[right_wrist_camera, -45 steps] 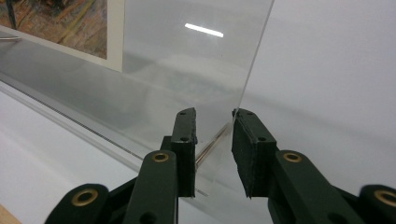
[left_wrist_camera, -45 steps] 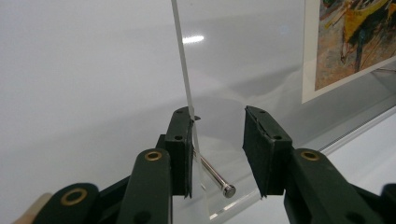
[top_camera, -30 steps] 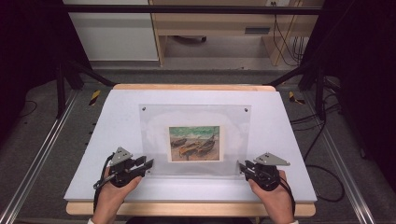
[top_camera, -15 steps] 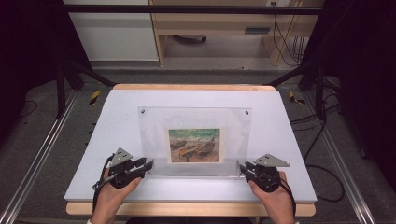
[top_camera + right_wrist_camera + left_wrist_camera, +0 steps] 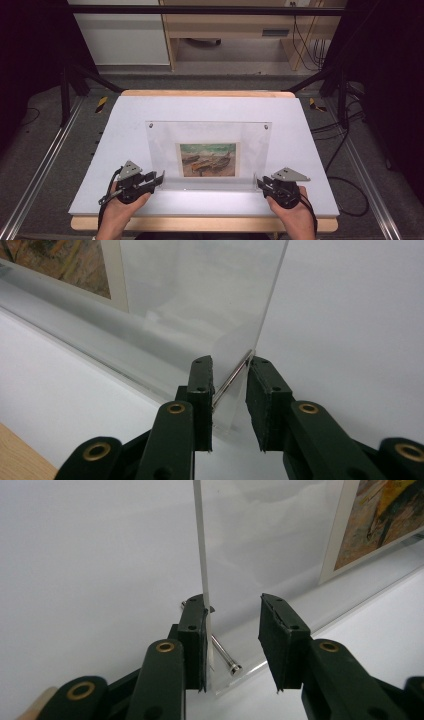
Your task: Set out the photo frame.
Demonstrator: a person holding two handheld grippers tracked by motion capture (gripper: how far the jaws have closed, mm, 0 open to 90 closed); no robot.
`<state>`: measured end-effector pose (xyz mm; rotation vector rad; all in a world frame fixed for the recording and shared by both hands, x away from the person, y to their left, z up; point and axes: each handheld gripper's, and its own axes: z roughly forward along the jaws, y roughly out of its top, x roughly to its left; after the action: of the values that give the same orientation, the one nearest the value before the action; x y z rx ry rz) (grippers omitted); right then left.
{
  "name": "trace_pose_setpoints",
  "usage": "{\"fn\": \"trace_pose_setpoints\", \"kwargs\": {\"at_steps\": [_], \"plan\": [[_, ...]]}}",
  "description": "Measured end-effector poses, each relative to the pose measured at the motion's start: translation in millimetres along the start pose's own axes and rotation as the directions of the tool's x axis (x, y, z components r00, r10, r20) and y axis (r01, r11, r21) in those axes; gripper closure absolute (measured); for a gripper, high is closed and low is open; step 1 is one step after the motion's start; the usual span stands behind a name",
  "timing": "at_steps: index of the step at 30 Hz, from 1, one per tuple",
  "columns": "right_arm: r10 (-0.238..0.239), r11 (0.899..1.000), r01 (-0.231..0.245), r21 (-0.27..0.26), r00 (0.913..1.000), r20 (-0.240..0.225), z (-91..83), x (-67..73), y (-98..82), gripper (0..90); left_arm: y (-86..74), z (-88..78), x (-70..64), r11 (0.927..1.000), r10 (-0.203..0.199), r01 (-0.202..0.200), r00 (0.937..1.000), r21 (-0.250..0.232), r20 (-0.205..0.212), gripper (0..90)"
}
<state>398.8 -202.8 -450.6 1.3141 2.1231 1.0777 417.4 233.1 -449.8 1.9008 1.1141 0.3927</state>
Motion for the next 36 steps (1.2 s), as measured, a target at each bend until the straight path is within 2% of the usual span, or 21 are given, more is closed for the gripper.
{"fn": "trace_pose_setpoints", "kwargs": {"at_steps": [16, 22, 36], "plan": [[-0.001, 1.0, 0.001, 0.01, 1.0, 0.003, -1.1, 1.6, -2.9, 73.0, -1.5, -0.5, -0.8, 0.9999, 0.007, -0.007, 1.0, 0.015, 0.004, 63.6], [0.012, 1.0, -0.012, 0.012, 0.9999, 0.004, -1.3, 3.5, -4.1, 72.4, -2.4, -0.7, -0.2, 0.9998, -0.001, 0.001, 0.9999, 0.019, 0.017, 63.5], [-0.002, 1.0, 0.002, 0.008, 0.9999, 0.01, -0.8, 3.4, -4.9, 71.9, -2.6, -0.6, -0.6, 0.9998, 0.001, -0.001, 0.9999, 0.02, 0.015, 63.0]]}}
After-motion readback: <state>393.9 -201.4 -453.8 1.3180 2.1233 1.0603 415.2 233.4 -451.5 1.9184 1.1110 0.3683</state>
